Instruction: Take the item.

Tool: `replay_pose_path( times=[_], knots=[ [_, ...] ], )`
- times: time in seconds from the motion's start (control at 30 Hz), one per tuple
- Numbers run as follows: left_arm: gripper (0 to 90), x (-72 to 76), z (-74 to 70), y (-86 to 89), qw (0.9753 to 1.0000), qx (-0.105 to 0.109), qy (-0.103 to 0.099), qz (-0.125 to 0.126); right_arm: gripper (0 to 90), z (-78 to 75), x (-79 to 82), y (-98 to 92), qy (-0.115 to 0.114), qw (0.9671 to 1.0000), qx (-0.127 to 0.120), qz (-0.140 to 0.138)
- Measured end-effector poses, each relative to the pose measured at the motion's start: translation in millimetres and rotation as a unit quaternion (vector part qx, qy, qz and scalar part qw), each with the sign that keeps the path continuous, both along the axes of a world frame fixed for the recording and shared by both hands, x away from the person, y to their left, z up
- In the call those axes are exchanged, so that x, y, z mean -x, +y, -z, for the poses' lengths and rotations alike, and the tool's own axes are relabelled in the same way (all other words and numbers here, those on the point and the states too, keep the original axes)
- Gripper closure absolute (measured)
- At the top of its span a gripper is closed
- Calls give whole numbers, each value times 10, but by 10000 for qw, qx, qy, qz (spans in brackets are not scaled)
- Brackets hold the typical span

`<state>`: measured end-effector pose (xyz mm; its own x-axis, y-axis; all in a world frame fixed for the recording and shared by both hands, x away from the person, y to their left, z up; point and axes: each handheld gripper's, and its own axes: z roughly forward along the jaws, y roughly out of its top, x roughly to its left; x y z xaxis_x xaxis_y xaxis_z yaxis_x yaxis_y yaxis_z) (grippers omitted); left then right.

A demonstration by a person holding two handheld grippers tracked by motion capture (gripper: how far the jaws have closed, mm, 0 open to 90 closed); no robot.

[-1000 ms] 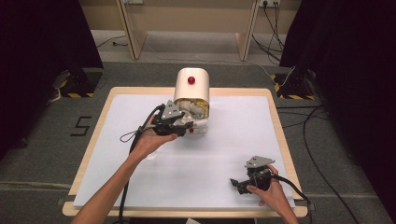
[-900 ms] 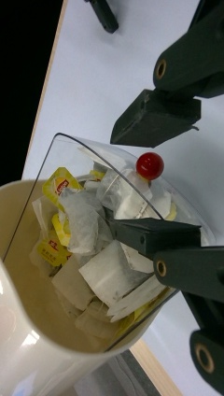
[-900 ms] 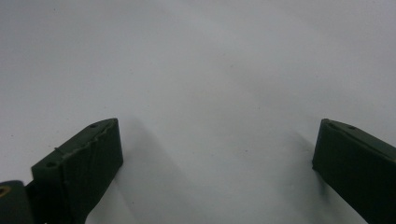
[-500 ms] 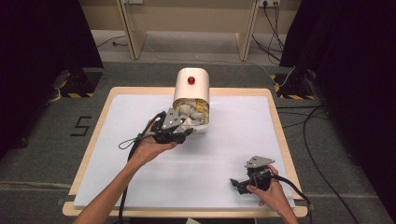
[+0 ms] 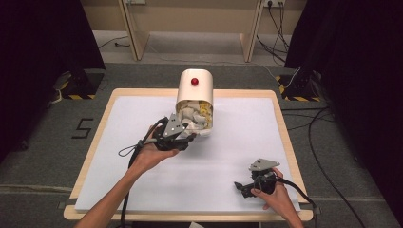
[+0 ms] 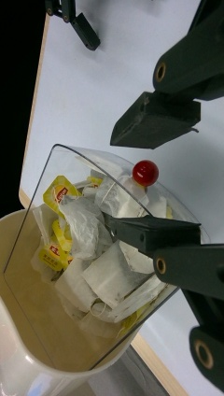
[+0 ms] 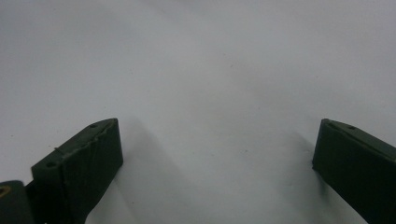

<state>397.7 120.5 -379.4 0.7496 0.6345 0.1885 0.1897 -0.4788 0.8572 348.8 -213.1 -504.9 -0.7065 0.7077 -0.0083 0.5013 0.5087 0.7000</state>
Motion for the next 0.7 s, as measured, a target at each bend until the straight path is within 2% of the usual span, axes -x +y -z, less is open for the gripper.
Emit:
replay_pose_path(
  times=[0.47, 0.67, 0.7],
  knots=[
    [519, 68, 2, 17, 9999, -33, 121, 106, 20, 0, -1, 0, 5, 10000, -2, -3],
    [484, 70, 2, 35, 9995, 68, 250, 169, 16, 1, -3, 1, 10, 10000, -1, -9],
    [478, 59, -11, 39, 9992, 128, 319, 187, 16, 1, -2, 2, 6, 10000, 2, -10]
  ],
)
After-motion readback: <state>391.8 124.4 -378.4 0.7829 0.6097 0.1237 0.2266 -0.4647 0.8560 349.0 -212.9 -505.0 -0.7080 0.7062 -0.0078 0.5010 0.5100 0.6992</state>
